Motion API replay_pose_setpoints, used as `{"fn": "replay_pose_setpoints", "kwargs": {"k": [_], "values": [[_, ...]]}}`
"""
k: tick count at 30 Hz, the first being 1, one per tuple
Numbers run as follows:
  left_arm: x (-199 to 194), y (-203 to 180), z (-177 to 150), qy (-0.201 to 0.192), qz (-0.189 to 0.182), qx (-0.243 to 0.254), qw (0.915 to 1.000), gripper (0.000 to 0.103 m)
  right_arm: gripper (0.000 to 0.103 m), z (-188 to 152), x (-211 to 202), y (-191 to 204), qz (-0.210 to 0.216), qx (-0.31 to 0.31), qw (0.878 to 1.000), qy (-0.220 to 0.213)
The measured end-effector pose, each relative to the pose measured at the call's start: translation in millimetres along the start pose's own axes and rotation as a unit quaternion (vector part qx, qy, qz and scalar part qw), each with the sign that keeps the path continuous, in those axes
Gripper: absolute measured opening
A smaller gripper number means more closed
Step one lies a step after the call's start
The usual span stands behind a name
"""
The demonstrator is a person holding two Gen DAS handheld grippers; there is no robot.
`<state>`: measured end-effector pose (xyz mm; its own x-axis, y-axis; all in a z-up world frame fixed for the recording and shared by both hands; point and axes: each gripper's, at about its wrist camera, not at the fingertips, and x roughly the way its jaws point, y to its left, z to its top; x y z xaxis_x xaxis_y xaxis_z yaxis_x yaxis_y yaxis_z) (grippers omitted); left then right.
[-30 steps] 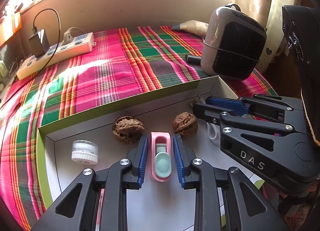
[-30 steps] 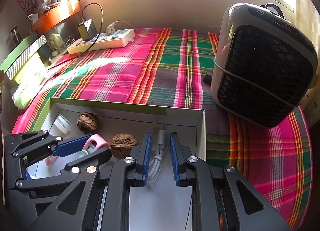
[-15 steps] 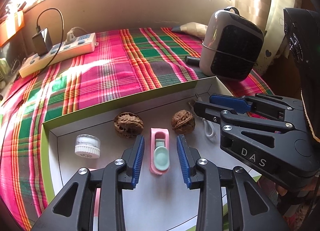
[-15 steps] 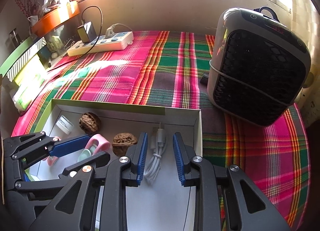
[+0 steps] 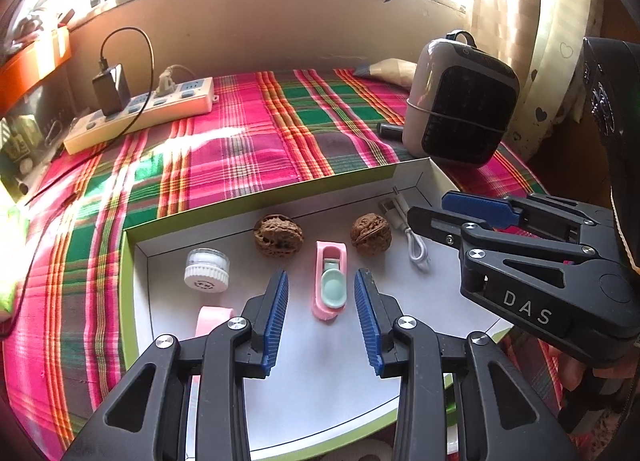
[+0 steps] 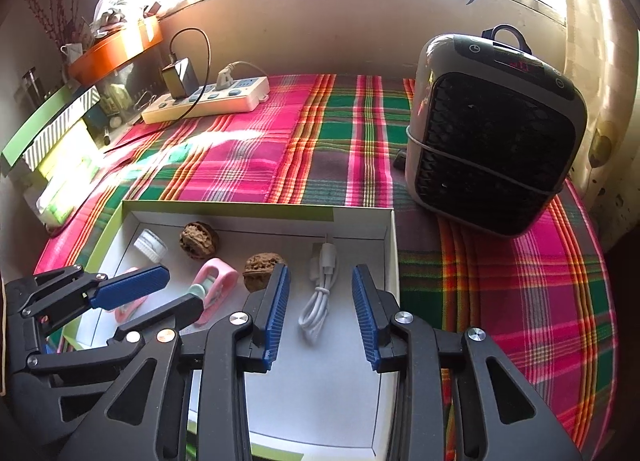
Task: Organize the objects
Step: 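Withdraw both grippers from the tray toward the panda ball and black object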
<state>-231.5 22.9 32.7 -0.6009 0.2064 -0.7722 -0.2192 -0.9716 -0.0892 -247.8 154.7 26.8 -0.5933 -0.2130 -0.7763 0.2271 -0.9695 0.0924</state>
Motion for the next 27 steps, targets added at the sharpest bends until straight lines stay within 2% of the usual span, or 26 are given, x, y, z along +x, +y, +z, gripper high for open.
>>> {"fn": "replay_pose_setpoints", "kwargs": {"k": [19, 27], "values": [[-51, 2, -28, -0.040, 0.010, -0.011, 0.9991, 0.033, 0.034, -26, -41, 16, 0.011, 0.012, 0.999, -0.029], [-64, 1, -43, -0.045, 0.005, -0.012, 0.9989, 0.033, 0.034, -39, -59, 23, 0.007, 0.013, 0.999, -0.042]]}}
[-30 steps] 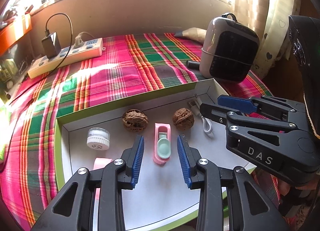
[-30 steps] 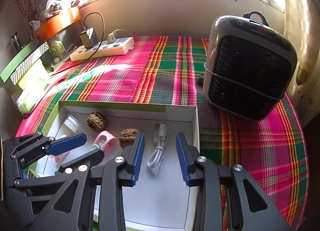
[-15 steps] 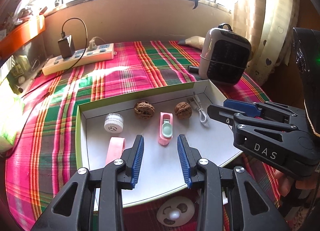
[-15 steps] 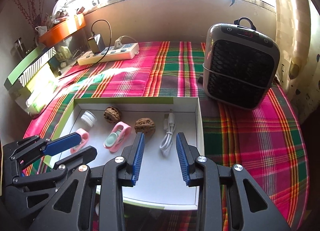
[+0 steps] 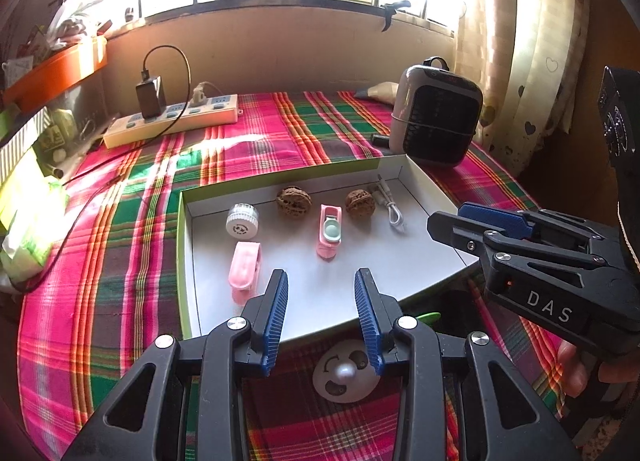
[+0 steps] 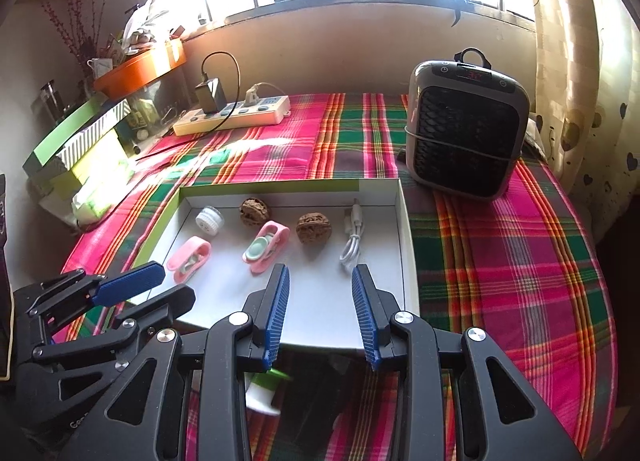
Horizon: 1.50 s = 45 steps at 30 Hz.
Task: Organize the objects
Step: 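Withdraw both grippers from the tray toward the panda ball and black object, then grasp the white panda-face ball with the left gripper while the right grasps the black rectangular object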
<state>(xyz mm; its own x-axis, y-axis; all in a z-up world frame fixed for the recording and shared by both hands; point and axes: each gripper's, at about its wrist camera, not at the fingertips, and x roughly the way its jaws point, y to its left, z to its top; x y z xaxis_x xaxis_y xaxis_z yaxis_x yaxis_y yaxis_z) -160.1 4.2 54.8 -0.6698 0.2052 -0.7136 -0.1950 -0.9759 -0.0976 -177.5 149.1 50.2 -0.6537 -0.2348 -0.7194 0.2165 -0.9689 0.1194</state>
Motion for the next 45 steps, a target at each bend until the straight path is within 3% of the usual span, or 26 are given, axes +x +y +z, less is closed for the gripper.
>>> {"fn": "replay_pose_setpoints", "kwargs": {"k": [15, 18, 27, 45], "values": [[-20, 16, -33, -0.002, -0.026, -0.038, 0.9990, 0.035, 0.035, -34, -23, -1, -0.006, 0.014, 1.000, -0.009], [-20, 16, -42, 0.003, -0.030, -0.038, 0.9988, 0.036, 0.045, -41, -25, -2, -0.008, 0.016, 1.000, -0.009], [-13, 21, -62, 0.023, -0.053, -0.050, 0.9971, 0.039, 0.045, -58, -24, -5, -0.011, 0.022, 1.000, -0.001], [1, 22, -61, 0.041, -0.080, -0.060, 0.9941, 0.044, 0.045, -64, 6, -7, -0.035, 0.015, 0.998, 0.040]]}}
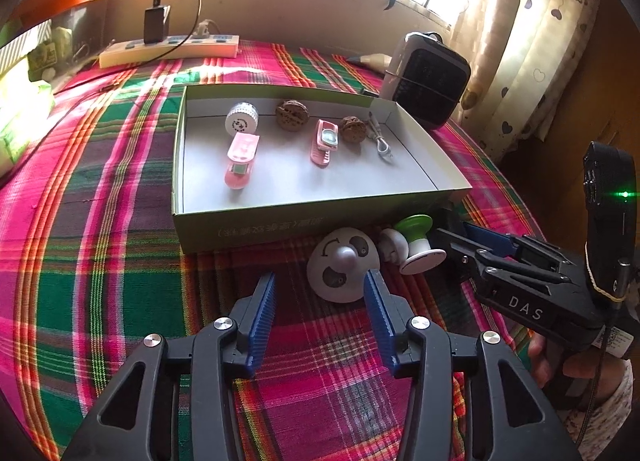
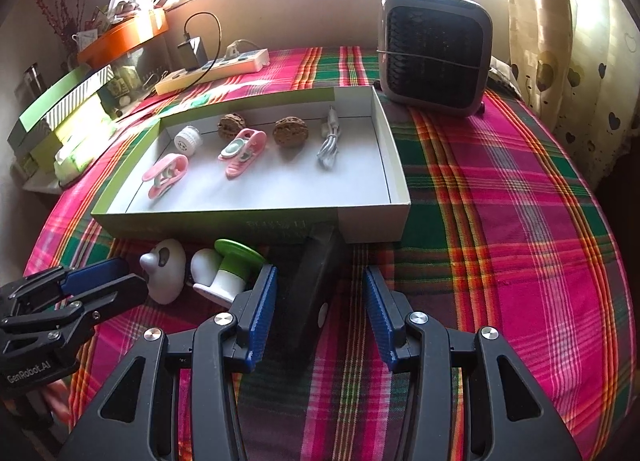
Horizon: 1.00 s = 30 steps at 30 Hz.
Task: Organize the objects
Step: 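Grasp the white panda-face ball with the left gripper while the right grasps the black rectangular object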
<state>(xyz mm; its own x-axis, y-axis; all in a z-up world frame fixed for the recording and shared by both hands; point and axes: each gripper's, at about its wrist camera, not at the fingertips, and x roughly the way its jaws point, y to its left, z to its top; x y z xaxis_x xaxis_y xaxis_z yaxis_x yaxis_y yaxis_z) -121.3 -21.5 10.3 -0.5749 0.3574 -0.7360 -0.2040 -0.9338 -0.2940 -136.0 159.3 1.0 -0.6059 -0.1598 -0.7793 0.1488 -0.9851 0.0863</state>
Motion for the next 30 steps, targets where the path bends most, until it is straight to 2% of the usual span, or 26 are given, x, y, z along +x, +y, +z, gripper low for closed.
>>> {"fn": "replay_pose_setpoints", "kwargs": {"k": [10, 20, 30], "values": [[10, -2, 6, 0.011, -0.006, 0.000, 0.9999, 0.045, 0.045, -3, 2, -5, -0.041, -0.025, 0.999, 0.003], [19, -10, 13, 0.017, -0.002, 0.017, 0.9997, 0.047, 0.045, -1, 2, -12, -0.052, -0.024, 0.998, 0.002], [22, -11, 16, 0.018, 0.005, 0.016, 0.9997, 0.047, 0.045, -2, 2, -10, -0.044, -0.024, 0.999, -0.001]]}}
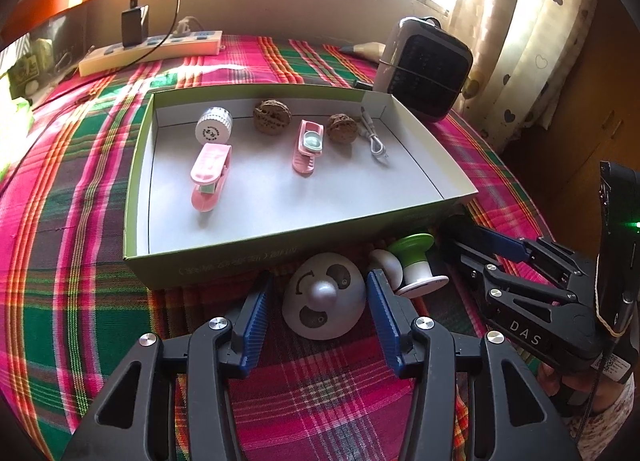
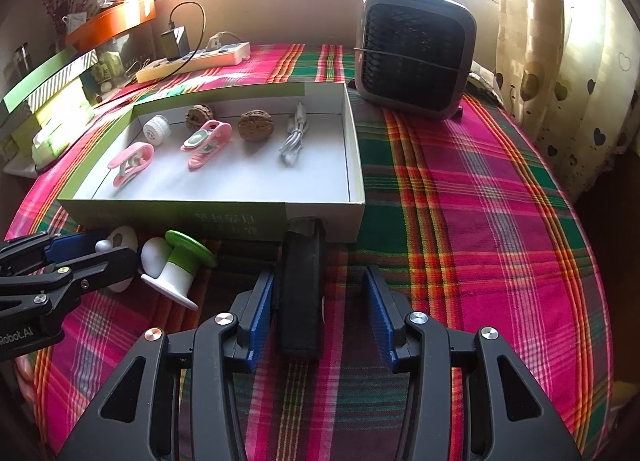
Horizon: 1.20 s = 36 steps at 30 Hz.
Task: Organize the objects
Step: 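Grasp the white panda-face ball with the left gripper while the right grasps the black rectangular object, then lift the panda ball and black object off the tablecloth with both grippers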
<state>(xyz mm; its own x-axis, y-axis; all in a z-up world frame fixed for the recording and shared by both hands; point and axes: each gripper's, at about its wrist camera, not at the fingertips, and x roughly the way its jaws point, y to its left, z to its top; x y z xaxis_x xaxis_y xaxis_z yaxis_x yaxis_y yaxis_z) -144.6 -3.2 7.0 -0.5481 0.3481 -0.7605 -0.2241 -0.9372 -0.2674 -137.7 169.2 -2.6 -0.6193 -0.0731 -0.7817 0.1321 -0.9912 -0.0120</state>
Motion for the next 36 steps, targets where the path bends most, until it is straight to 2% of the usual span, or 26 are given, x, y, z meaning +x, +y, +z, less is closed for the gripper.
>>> {"fn": "replay_pose_setpoints", "kwargs": {"k": [4, 12, 14, 15, 36], "values": [[0.6, 0.8, 0.1, -0.001, 0.002, -0.005, 1.0000, 0.042, 0.044, -0.5, 0.0, -0.4, 0.003, 0.000, 1.000, 0.000], [-1.3, 1.8, -2.2, -0.006, 0.005, -0.010, 0.9999, 0.042, 0.037, -1.6, -0.8, 1.0, 0.009, -0.003, 1.000, -0.002], [-2.1, 2.6, -2.8, -0.006, 0.005, -0.011, 0.9999, 0.042, 0.031, -2.1, -1.5, 1.2, 0.011, -0.003, 1.000, -0.003], [-2.5, 2.6, -3.0, -0.006, 0.005, -0.011, 0.9999, 0.042, 0.025, -2.2, -1.9, 1.5, 0.012, -0.004, 1.000, -0.004], [-4.5, 2.9, -4.8, -0.008, 0.009, -0.010, 0.9999, 0.041, 0.024, -3.9, -3.4, 2.8, 0.012, -0.007, 1.000, -0.007]]}}
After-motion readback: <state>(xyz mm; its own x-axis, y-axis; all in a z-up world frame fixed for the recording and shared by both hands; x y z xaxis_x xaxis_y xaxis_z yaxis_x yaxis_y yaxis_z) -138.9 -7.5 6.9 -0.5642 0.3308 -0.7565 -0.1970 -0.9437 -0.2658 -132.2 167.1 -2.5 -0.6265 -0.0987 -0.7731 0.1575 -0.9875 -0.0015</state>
